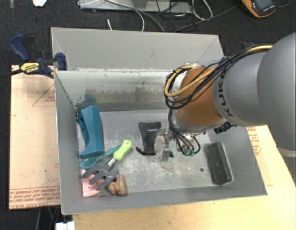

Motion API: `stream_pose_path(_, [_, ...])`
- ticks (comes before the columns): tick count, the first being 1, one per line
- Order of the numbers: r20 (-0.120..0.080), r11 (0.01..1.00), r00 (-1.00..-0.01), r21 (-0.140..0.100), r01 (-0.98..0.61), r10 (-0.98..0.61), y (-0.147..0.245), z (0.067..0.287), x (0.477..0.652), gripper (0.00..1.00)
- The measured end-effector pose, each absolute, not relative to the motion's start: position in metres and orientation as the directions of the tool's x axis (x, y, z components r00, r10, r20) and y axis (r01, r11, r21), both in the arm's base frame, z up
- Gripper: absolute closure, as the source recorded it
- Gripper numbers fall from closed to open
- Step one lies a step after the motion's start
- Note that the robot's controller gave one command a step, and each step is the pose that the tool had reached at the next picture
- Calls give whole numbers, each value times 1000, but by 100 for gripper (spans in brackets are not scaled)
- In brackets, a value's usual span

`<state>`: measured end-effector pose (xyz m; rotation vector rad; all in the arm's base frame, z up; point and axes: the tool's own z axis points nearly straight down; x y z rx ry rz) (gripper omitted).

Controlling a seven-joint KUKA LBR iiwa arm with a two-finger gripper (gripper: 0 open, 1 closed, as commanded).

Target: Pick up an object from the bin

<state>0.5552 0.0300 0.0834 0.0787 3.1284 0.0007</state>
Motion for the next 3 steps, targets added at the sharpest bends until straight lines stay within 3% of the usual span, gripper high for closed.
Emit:
stream_pose_path(1, [-12,999,-999,1,51,51,30,84,555,100])
stream_pose_path(2, [-9,998,-998,2,64,64,20,154,558,100])
stream_pose_path(3, [-8,978,-978,1,-208,-208,67,300,577,0])
